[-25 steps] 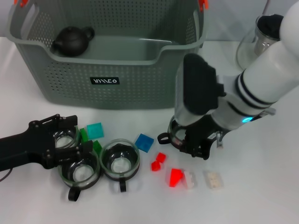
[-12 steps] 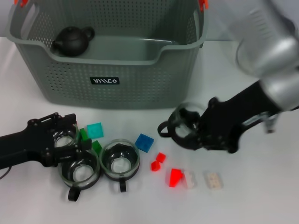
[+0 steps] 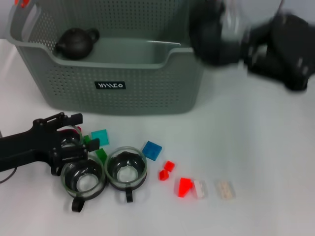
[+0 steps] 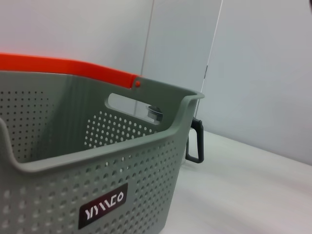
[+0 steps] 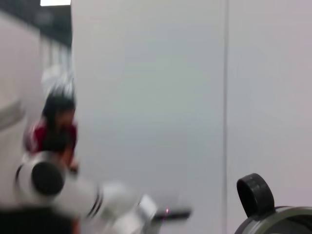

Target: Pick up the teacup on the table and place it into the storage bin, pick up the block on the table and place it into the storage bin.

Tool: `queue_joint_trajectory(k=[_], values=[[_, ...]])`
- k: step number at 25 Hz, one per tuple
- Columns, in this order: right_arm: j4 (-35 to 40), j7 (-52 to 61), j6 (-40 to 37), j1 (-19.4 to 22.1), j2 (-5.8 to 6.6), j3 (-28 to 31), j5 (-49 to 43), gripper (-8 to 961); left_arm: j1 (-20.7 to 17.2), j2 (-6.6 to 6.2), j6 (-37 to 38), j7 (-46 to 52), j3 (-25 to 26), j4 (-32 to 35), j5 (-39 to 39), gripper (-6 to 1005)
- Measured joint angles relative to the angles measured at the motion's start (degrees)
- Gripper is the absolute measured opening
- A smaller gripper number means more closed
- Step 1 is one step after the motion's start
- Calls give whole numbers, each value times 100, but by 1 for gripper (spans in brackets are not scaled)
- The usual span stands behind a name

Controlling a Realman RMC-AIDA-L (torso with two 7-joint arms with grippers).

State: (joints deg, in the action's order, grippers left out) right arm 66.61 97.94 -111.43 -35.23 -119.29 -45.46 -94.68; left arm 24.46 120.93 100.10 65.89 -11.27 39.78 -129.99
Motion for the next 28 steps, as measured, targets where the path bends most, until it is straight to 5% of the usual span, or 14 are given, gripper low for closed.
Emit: queue_joint_trajectory(k=[3,8,18,28], values=[[97,274,547,-17,-79,47,483,50,38,0,-7,3,-2,-5,0,885],[144,985,1676,-492,-42,-77,285,50,48,15,-4,26,31,-15,4,885],[-14,2210,3805,-1807,-85,-912,-1899,49,10,27,-9,-2,67,-115,139,885],[-1122,2969,5108,-2917,-93,-1498,-3738,49,-84,40,64,-6,59,-99,138,885]])
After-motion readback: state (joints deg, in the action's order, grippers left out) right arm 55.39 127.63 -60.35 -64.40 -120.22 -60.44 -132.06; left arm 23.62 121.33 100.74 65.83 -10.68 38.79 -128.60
